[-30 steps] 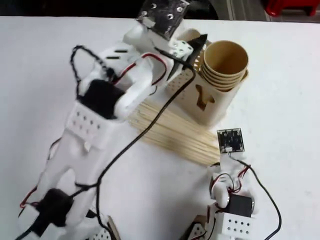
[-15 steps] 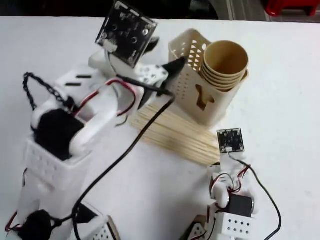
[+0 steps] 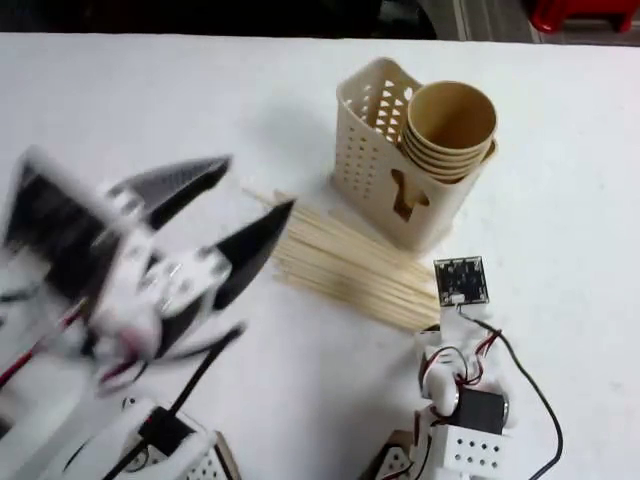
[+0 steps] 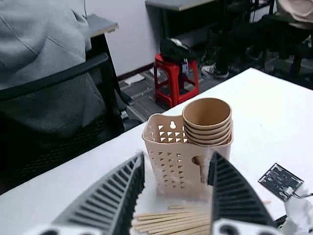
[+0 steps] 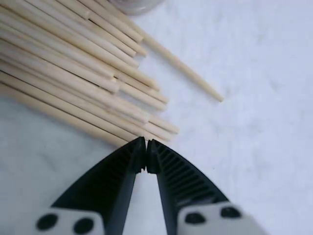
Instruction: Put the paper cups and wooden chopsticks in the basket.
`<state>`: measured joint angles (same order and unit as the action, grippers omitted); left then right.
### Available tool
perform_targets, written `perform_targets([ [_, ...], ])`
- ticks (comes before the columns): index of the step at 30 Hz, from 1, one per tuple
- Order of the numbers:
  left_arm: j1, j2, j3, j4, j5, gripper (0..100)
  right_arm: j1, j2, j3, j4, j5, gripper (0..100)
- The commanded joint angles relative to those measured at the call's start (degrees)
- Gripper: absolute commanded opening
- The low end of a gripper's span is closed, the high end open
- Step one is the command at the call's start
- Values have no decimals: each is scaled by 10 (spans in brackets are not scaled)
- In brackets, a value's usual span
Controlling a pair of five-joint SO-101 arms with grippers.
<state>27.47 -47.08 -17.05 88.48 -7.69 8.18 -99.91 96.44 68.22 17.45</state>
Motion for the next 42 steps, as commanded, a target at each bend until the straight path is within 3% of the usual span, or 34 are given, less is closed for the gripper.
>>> perform_targets([
  [1,-6,-51,-17,35,2,218,-5,-6,6,4,-2,18],
  [4,-17,-76,-17,56,2,218,-5,-6,6,4,-2,18],
  [14,-161,-132,8,96,2,218,-5,-6,6,4,-2,18],
  [18,-174,-185,112,80,2,218,-5,-6,6,4,-2,18],
  [29,-174,-412,484,-62,-2,221,-13,-6,6,5,-4,18],
  [42,-191,-435,738,-176,-99,222,-82,-10,1,24,-2,18],
])
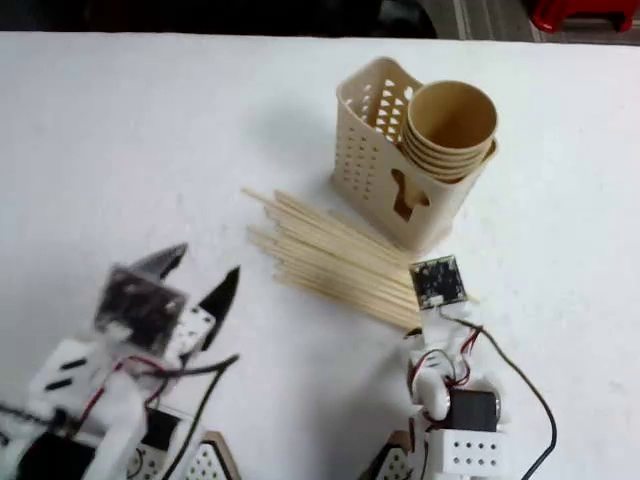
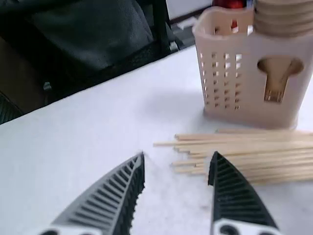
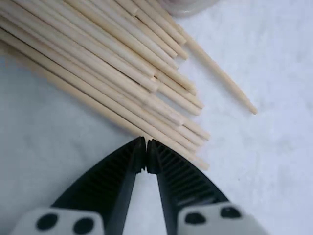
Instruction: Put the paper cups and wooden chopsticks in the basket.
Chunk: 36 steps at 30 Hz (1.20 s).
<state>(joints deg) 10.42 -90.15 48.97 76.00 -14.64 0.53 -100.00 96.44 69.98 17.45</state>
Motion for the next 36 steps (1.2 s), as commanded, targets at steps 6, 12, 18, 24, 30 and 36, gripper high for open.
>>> perform_targets([
  [6,-127,-4,232,-195,-29,222,5,-9,-95,33,-1,18],
  [12,-168,-4,321,-237,18,219,29,-9,-142,13,121,18],
  [18,-182,-4,353,-236,31,218,24,-3,-253,15,215,18],
  [24,-190,-4,360,-236,32,218,-46,124,-371,54,219,70],
  [30,-190,-4,369,-237,27,218,-152,382,-493,102,219,82],
  [36,-190,-4,370,-237,27,218,-227,592,-578,104,218,212],
])
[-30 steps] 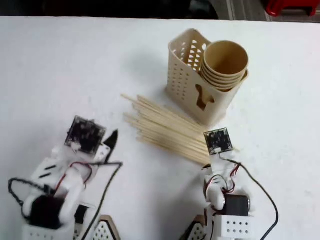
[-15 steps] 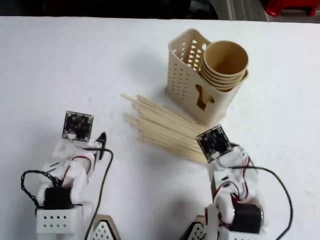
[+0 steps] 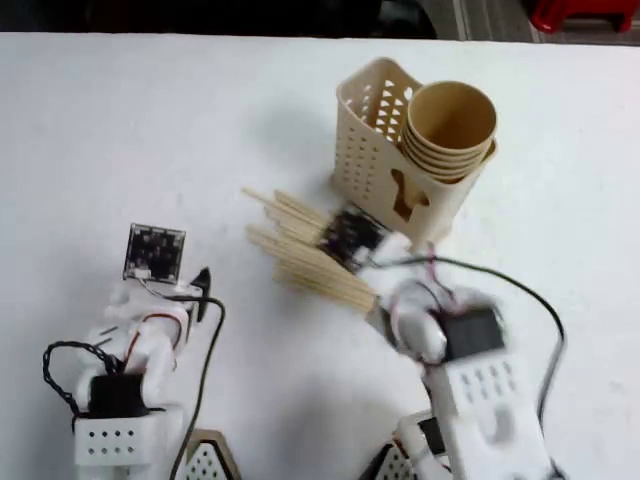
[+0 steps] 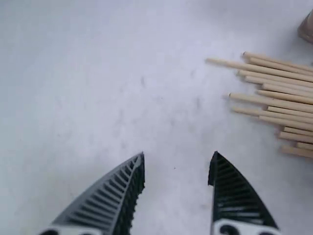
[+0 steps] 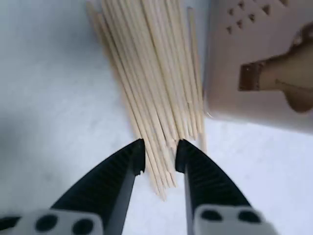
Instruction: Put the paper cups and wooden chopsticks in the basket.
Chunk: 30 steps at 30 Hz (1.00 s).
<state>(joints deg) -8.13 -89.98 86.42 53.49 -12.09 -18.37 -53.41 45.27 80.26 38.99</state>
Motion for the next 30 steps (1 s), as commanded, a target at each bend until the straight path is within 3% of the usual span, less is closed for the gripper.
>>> perform_targets([
  [1,-5,-6,-4,-12,2,218,-47,156,-79,1,4,222],
  [7,-5,-6,-4,-12,2,218,-83,308,-151,-41,4,222],
  [13,-5,-6,-4,-12,2,218,-87,433,-185,-133,4,222],
  [22,-5,-7,-4,-12,2,218,-83,582,-247,-174,4,222],
  [30,-6,-7,-4,-12,2,218,-87,666,-287,-173,4,72],
])
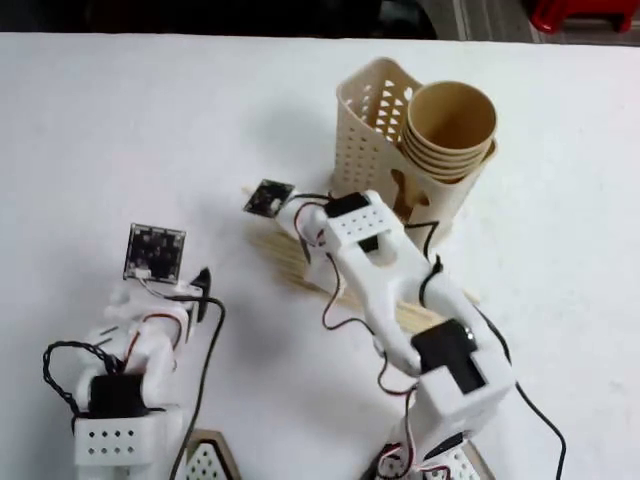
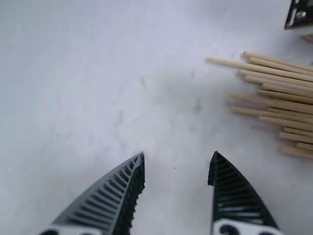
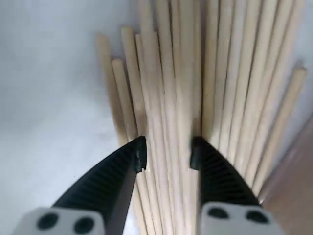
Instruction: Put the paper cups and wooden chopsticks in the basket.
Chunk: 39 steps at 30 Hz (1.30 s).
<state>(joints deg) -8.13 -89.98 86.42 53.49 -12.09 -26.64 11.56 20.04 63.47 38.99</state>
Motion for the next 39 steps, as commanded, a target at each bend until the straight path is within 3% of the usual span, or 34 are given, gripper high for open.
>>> perform_targets([
  [1,-6,-7,-4,-12,2,218,-4,25,-37,-5,4,68],
  [11,-6,-7,-4,-12,2,218,-4,37,-40,0,4,22],
  [26,-6,-7,-4,-12,2,218,-2,-184,-43,78,-6,18],
  [32,-6,-7,-4,-12,2,218,-3,-276,-45,65,-69,18],
  [39,-6,-7,-4,-12,2,218,15,-351,-90,-43,-217,18],
])
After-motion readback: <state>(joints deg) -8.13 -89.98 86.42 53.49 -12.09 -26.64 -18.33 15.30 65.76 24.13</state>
